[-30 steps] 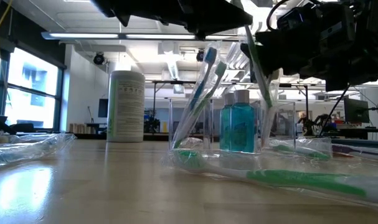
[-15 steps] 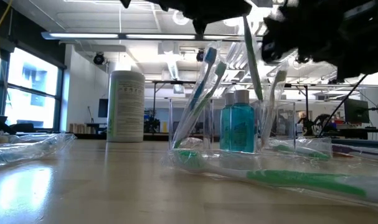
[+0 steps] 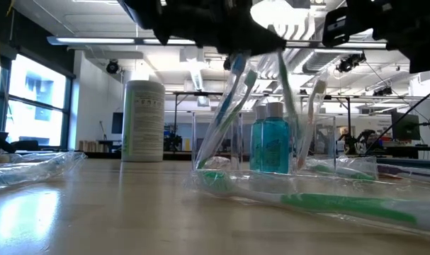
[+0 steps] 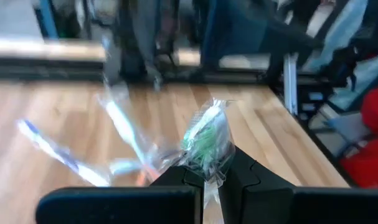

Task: Pick & Place toothbrushing station
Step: Put the green toothbrush into the right section of the transparent organizer

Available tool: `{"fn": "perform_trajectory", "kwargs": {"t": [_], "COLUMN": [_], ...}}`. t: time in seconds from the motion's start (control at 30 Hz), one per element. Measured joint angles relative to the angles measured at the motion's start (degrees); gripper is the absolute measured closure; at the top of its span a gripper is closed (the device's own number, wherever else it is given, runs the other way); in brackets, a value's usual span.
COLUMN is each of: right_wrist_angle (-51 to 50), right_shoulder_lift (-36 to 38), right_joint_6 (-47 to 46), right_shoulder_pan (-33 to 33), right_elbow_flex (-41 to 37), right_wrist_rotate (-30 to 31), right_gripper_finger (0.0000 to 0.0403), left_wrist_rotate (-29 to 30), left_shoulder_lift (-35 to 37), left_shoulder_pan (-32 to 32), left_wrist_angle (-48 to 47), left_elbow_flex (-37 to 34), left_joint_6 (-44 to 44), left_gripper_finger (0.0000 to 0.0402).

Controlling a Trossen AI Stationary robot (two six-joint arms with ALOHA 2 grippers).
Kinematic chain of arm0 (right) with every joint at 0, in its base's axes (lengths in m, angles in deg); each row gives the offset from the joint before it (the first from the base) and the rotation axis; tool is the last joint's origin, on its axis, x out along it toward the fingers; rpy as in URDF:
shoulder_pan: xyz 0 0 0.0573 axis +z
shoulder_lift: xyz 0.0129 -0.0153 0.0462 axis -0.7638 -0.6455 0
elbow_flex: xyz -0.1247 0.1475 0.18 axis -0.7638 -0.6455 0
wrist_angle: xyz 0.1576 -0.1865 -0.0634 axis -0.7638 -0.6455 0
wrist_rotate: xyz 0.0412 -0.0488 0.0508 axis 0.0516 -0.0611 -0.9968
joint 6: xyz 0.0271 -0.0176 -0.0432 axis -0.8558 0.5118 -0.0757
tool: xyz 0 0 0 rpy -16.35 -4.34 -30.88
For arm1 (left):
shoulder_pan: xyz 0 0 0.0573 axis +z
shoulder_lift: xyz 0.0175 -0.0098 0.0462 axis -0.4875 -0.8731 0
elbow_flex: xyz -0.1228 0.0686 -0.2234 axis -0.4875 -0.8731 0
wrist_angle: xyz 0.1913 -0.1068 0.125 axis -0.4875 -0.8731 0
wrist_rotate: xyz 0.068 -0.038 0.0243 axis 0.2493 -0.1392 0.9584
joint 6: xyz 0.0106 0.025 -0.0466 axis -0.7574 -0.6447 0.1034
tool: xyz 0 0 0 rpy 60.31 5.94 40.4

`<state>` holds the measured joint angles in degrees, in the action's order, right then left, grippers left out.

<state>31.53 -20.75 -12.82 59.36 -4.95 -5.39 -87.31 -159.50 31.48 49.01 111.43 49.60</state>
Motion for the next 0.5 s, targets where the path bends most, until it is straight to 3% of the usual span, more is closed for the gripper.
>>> {"fn": "perform_trajectory", "kwargs": {"t": [0.13,0.37,0.5], "right_wrist_angle": [-2.9,-4.7,-5.6], "right_shoulder_lift": [1.1,1.1,1.1], "right_joint_6": [1.4,2.1,2.3], "right_shoulder_pan": [1.0,1.0,1.0], "right_elbow_flex": [0.0,0.0,0.0], "right_wrist_rotate": [0.5,3.8,4.9], "right_gripper_finger": [0.0284,0.0284,0.0284], "left_wrist_rotate": [-1.2,-1.9,-1.9], "left_shoulder_lift": [-2.4,-3.2,-3.2], "left_shoulder_pan": [0.0,0.0,0.0], "left_wrist_angle": [0.7,-6.0,-6.4], "left_elbow_flex": [0.6,3.6,3.7], "left_joint_6": [-0.2,-0.5,-0.5], "left_gripper_finger": [0.0391,0.0390,0.0370]}}
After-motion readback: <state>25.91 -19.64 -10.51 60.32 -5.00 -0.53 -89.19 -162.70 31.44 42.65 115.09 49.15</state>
